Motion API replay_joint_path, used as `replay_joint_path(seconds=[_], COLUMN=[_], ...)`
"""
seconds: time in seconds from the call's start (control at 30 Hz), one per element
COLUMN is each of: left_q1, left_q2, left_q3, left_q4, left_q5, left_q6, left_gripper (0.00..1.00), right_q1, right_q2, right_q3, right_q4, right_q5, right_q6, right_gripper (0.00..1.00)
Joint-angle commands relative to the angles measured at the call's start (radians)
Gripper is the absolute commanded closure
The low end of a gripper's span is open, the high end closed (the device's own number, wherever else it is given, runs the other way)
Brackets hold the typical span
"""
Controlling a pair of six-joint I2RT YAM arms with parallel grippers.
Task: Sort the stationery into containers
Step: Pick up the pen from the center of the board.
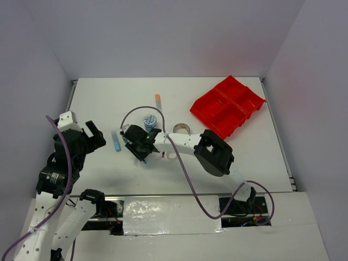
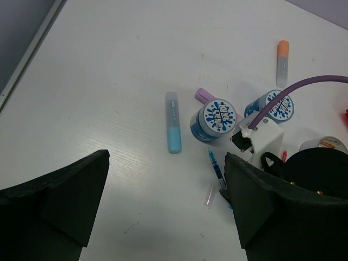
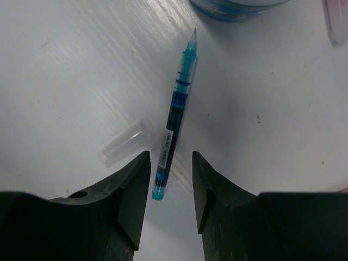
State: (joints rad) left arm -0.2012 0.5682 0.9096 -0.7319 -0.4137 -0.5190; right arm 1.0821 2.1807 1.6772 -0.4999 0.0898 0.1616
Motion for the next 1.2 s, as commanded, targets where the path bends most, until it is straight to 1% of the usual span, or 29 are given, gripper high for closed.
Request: replay_joint_path(seconds=[0.0, 0.13, 0.23, 0.47, 0.57, 0.6, 0.63, 0.7, 0.73, 0.83, 0.87, 0.9, 0.93, 1.03, 1.1, 1.13, 1.17], left_q1=[0.005, 0.005, 0.006, 0.005, 0.005, 0.005, 0.005, 0.005, 0.005, 0.005, 0.005, 0.006, 0.005, 0.003, -0.010, -0.021, -0.055], left_q2=[0.007, 0.007, 0.009, 0.012, 0.015, 0.016, 0.016, 0.015, 0.016, 0.025, 0.032, 0.057, 0.077, 0.145, 0.165, 0.168, 0.179], left_q3=[-0.005, -0.003, -0.005, -0.005, -0.003, -0.003, -0.002, -0.002, 0.000, 0.014, 0.031, 0.046, 0.078, 0.087, 0.068, 0.040, 0.025], left_q4=[0.046, 0.048, 0.048, 0.049, 0.048, 0.048, 0.046, 0.045, 0.045, 0.037, 0.032, -0.006, -0.032, -0.064, -0.040, -0.028, -0.017], left_q5=[0.012, 0.016, 0.018, 0.019, 0.021, 0.018, 0.016, 0.013, 0.013, 0.038, 0.041, 0.030, 0.042, 0.151, 0.193, 0.222, 0.228], left_q6=[0.027, 0.028, 0.030, 0.030, 0.030, 0.030, 0.027, 0.025, 0.025, 0.027, 0.021, -0.021, -0.030, -0.070, -0.093, -0.101, -0.110], left_gripper=[0.01, 0.01, 0.01, 0.01, 0.01, 0.01, 0.01, 0.01, 0.01, 0.01, 0.01, 0.01, 0.01, 0.01, 0.02, 0.03, 0.04], right_q1=[-0.013, -0.016, -0.017, -0.017, -0.017, -0.017, -0.017, -0.017, -0.017, -0.019, -0.022, -0.024, -0.027, -0.028, -0.028, -0.028, -0.031], right_q2=[0.030, 0.040, 0.053, 0.105, 0.129, 0.133, 0.130, 0.108, 0.096, 0.016, -0.043, -0.077, -0.119, -0.318, -0.399, -0.485, -0.531], right_q3=[0.036, 0.041, 0.053, 0.091, 0.099, 0.092, 0.079, 0.033, 0.020, -0.034, -0.054, -0.065, -0.082, -0.100, -0.111, -0.137, -0.154], right_q4=[0.006, 0.001, -0.014, -0.101, -0.143, -0.147, -0.144, -0.137, -0.134, -0.117, -0.112, -0.097, -0.089, -0.089, -0.115, -0.123, -0.132], right_q5=[-0.002, -0.015, -0.009, -0.044, -0.074, -0.082, -0.085, -0.085, -0.085, -0.062, -0.042, -0.035, -0.022, 0.046, 0.112, 0.137, 0.192], right_q6=[-0.014, -0.017, -0.016, 0.009, 0.030, 0.038, 0.058, 0.082, 0.094, 0.144, 0.165, 0.186, 0.199, 0.242, 0.268, 0.277, 0.288], right_gripper=[0.56, 0.56, 0.58, 0.59, 0.69, 0.75, 0.91, 1.00, 1.00, 1.00, 1.00, 1.00, 1.00, 1.00, 1.00, 1.00, 1.00])
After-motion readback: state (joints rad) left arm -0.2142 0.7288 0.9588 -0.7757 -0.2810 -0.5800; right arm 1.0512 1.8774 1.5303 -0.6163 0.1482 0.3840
